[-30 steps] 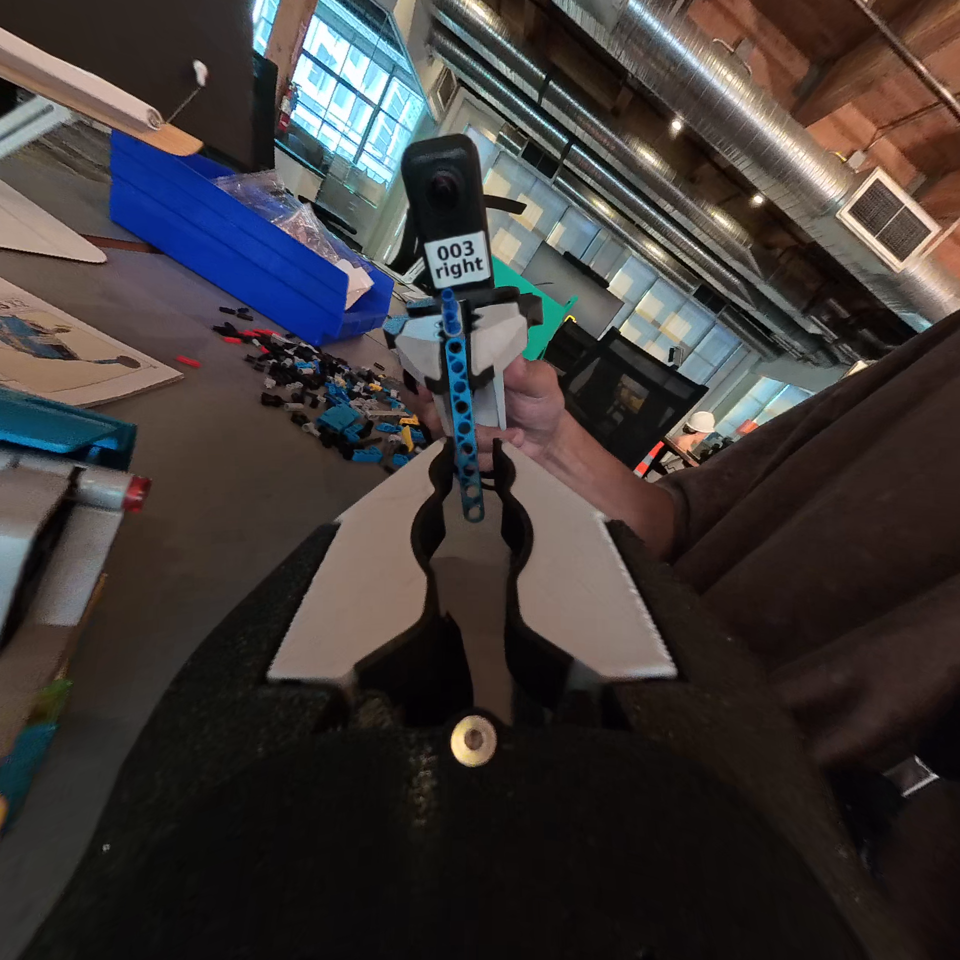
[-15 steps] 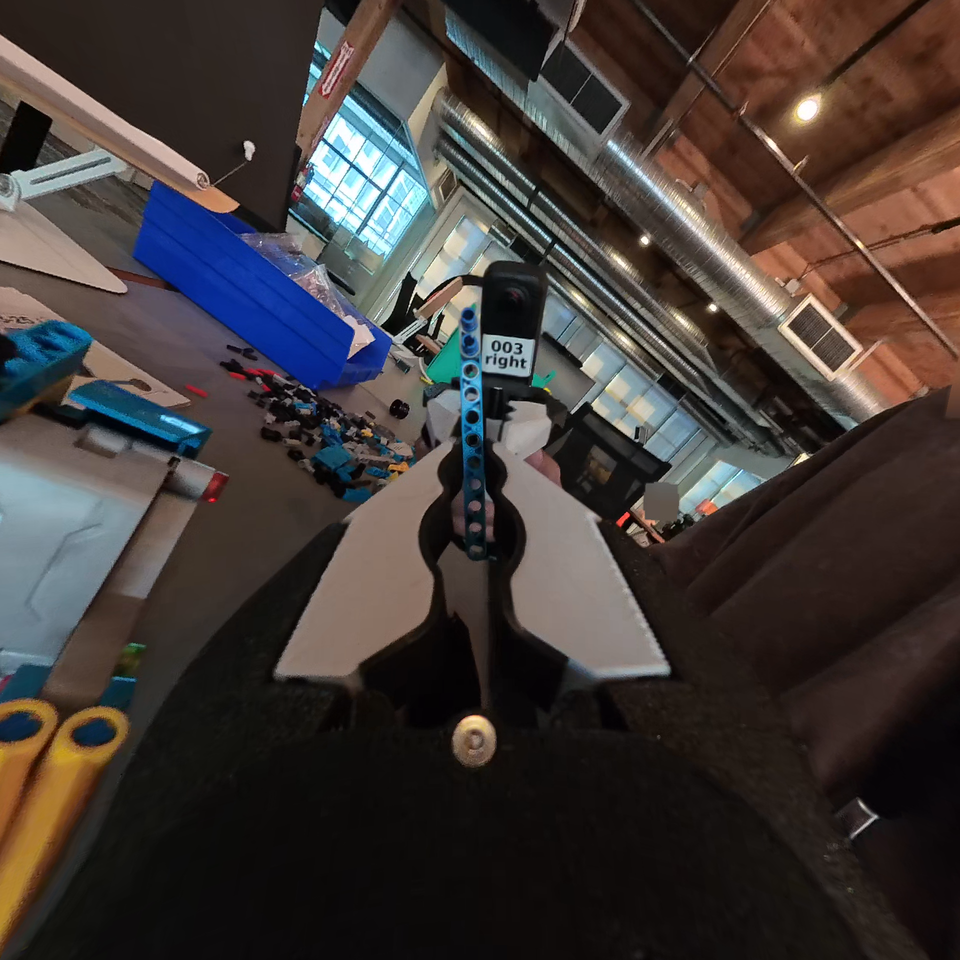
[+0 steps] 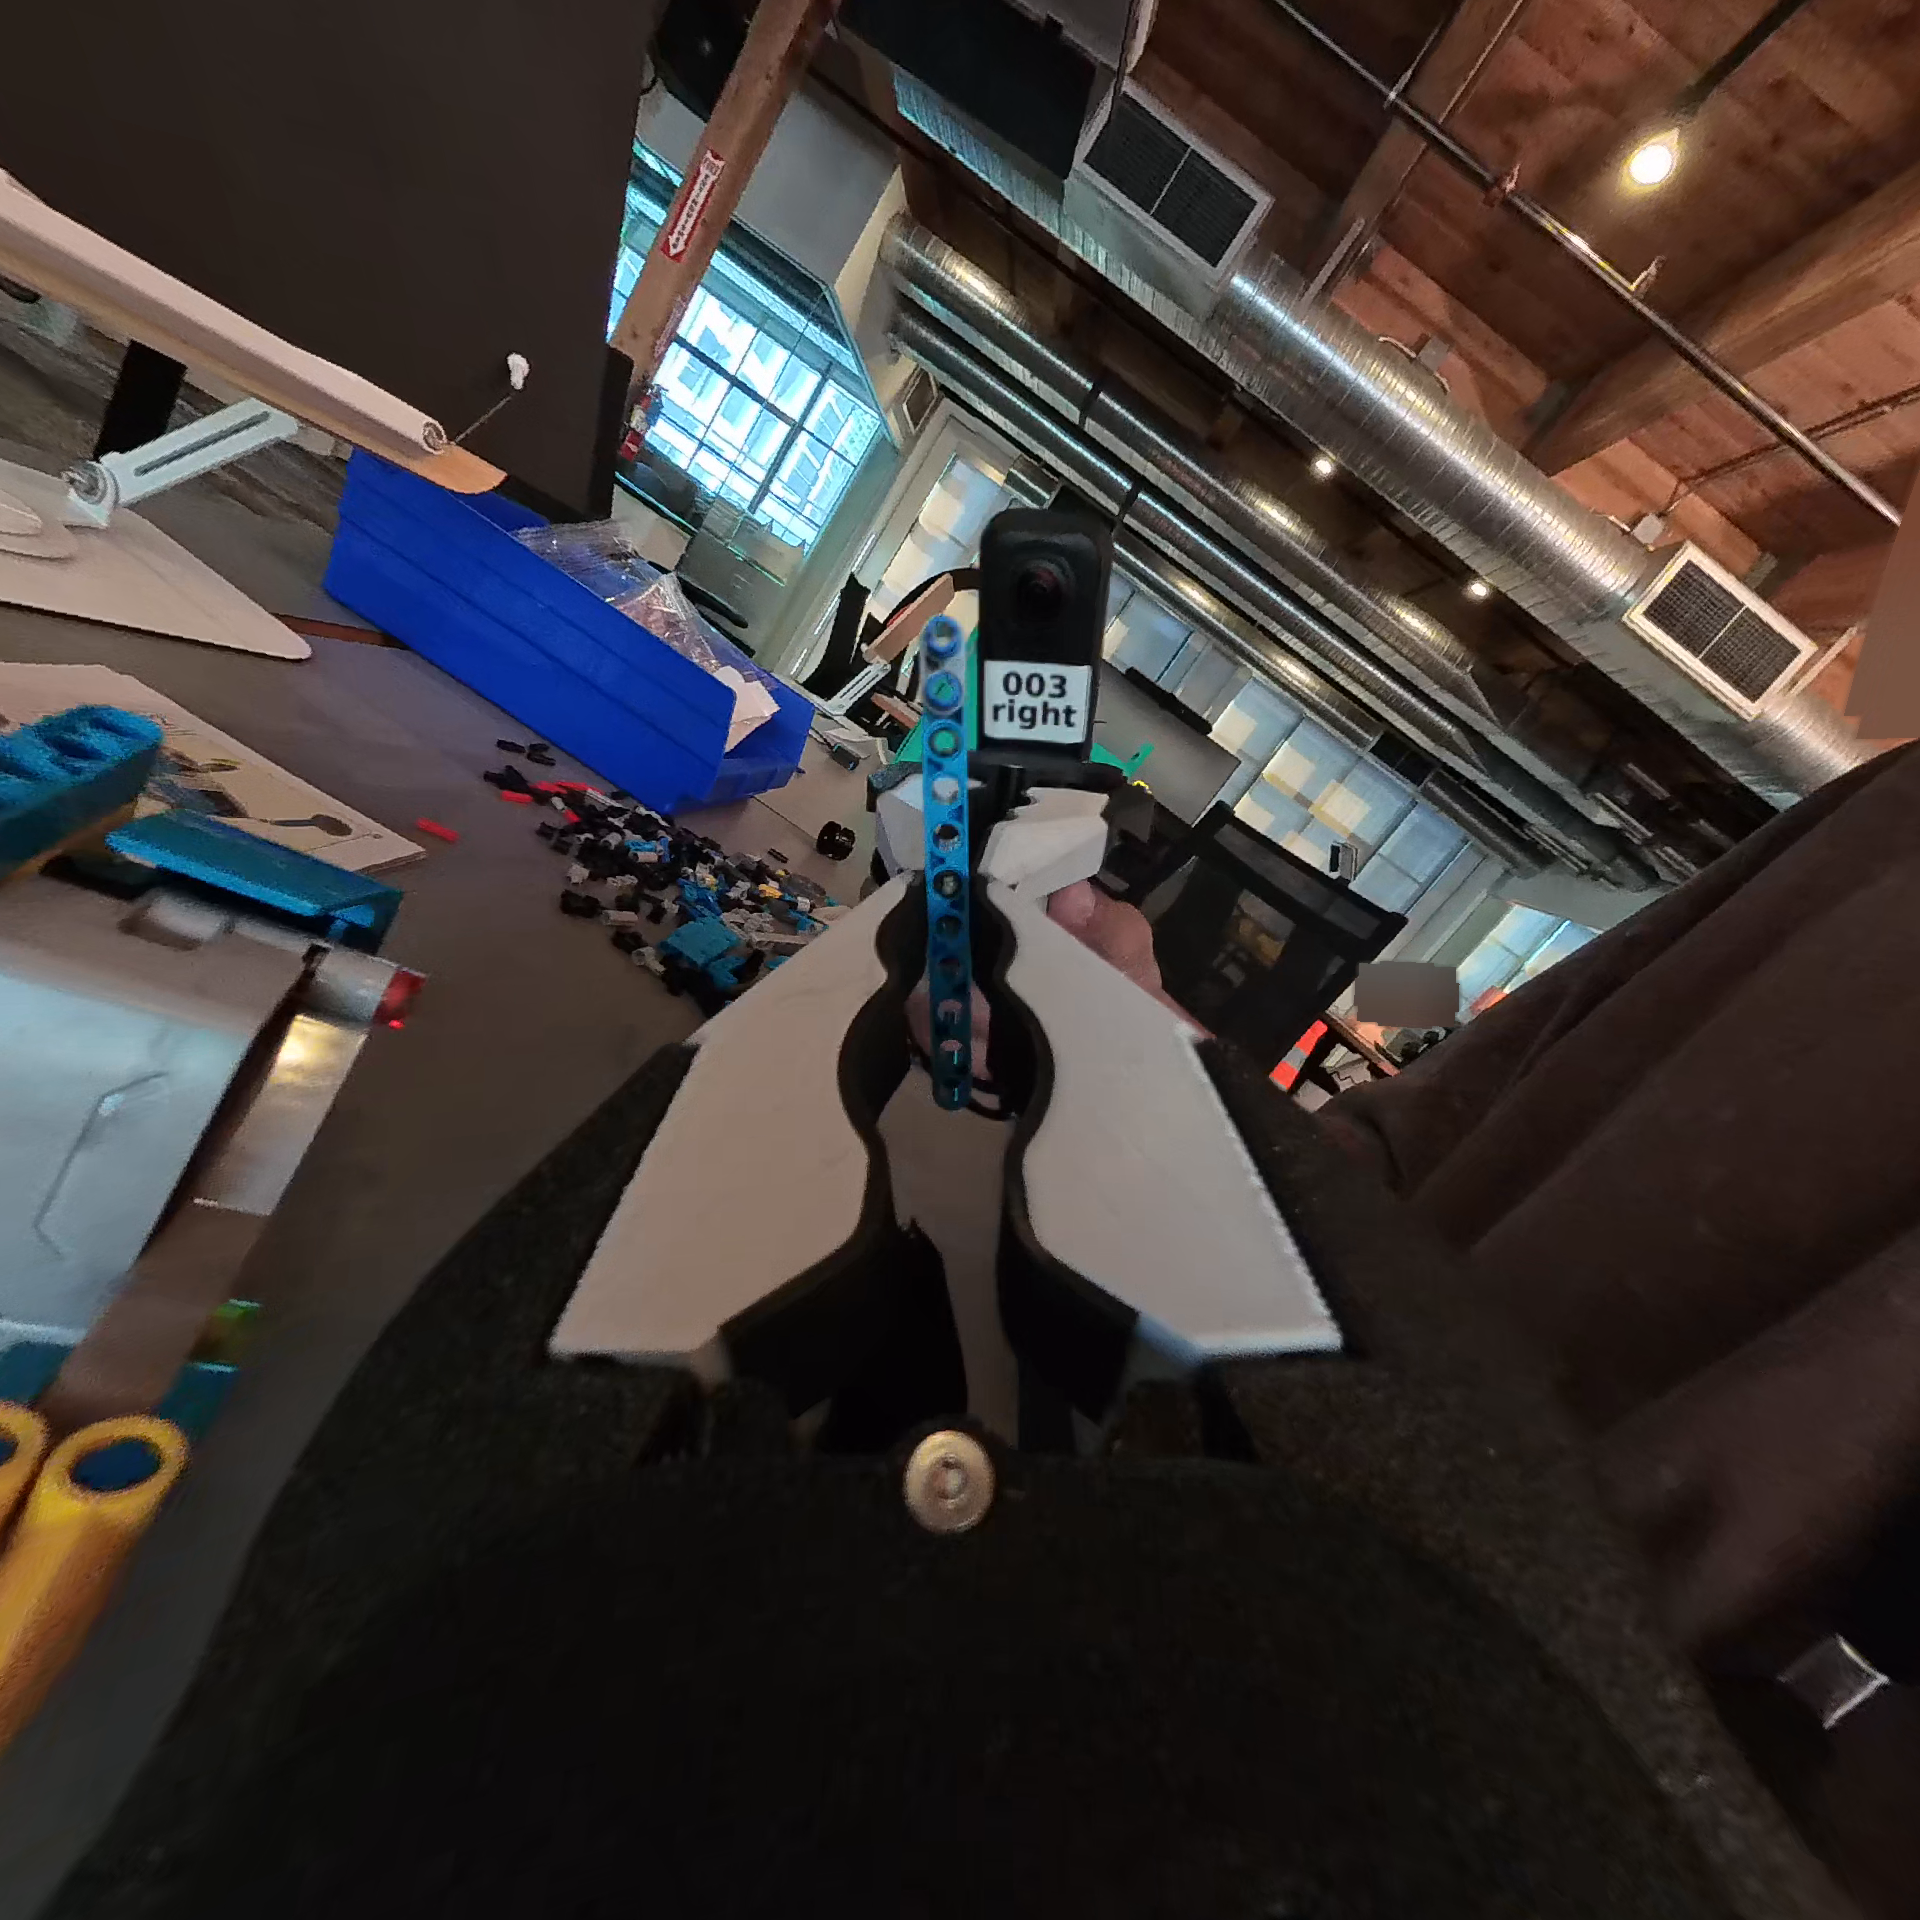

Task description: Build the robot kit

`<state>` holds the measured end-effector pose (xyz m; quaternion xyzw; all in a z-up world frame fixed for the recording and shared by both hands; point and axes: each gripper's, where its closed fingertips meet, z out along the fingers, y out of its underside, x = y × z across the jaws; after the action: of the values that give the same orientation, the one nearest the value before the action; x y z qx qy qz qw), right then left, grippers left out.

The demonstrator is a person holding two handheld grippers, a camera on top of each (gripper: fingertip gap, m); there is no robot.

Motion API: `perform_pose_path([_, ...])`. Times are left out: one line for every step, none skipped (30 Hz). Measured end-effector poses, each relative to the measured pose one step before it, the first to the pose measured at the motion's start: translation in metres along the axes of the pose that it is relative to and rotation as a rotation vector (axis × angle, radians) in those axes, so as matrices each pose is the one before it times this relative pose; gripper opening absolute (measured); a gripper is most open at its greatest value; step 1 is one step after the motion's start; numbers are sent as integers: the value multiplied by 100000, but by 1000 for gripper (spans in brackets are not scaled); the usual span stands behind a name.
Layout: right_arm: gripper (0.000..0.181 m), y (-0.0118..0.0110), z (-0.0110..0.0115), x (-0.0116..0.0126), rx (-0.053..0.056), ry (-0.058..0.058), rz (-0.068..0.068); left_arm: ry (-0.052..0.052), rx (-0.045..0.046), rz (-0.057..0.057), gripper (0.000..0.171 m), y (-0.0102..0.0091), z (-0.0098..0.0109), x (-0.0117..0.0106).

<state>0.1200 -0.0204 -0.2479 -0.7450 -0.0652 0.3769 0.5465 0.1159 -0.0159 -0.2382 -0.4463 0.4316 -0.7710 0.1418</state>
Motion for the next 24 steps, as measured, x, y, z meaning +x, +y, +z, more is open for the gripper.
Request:
perform_pose_path([5, -54, -32, 34, 297, 669, -701, -113, 293, -176, 7, 10, 20, -20])
perform_pose_path([5, -79, -12, -16, 684, -83, 418, -149, 518, -340, 7, 6, 12, -19])
perform_pose_path([6, 92, 5, 36, -361, -275, 980, -512, -31, 359, 7, 60, 0, -55])
perform_pose_path([6, 21, -16, 65, 201, -185, 459, -392, 376, 130, 7, -12, 34, -28])
perform_pose_path([5, -128, -10, -18, 1326, -614, 766, 248, 1234, -874, 7, -132, 38, 31])
perform_pose_path([5, -140, -8, -59, 1126, -830, 678, 382, 1114, -1075, 7, -101, 25, 17])
perform_pose_path([5, -102, 0, 13, 480, -72, 23, 38, 765, -406, 7, -70, 11, -2])
perform_pose_path([5, -99, 36, -35, 302, -320, 55, 8, 651, 78, 7, -80, -20, 40])
perform_pose_path([5, -105, 62, -70, 285, -713, 478, 245, 575, 72, 7, -99, -22, 68])
perform_pose_path([4, -97, 72, -82, 314, -522, 178, 460, 566, -273, 7, -103, -34, 53])
perform_pose_path([4, -76, 81, -64, 181, -280, 39, 282, 383, -343, 7, -52, -26, 22])
perform_pose_path([5, -25, 53, 19, -188, 252, -330, -103, 159, -66, 7, -6, -3, -16])
perform_pose_path([5, -1, 44, 2, -440, 65, -208, -35, 148, 292, 7, -19, 1, 32])
perform_pose_path([5, -52, 92, -104, 128, -589, 119, 330, 349, 147, 7, -70, -21, 81])
perform_pose_path([5, -47, 150, -109, 242, -601, 167, 414, 143, -154, 7, -11, -1, 86])
perform_pose_path([4, 152, 205, -92, -961, -356, 21, 233, -468, 68, 7, 111, 48, 63])
perform_pose_path([5, 184, 236, -103, -1153, -253, -408, 173, -94, 212, 7, 45, 18, 56])
perform_pose_path([5, -97, 48, -74, 549, -229, -60, 331, 516, -191, 7, -94, -9, 71])
perform_pose_path([5, -99, 52, -37, 626, -237, 303, 83, 484, -202, 7, -100, -37, 2])
perform_pose_path([5, -4, 88, 47, -200, 498, -191, -181, 445, -177, 7, -43, -53, -31])
perform_pose_path([5, -15, 23, 13, -533, 448, -620, 257, 602, -526, 7, -50, -2, 20])
perform_pose_path([5, -98, 10, -107, 125, -462, 21, 671, 455, -411, 7, -89, 4, 88])
perform_pose_path([5, -67, 51, -48, 318, -670, 660, 165, -126, 248, 7, -58, -31, 7])
perform_pose_path([5, 56, 35, 85, -54, -267, 890, -370, -468, 395, 7, 1, -29, -79])
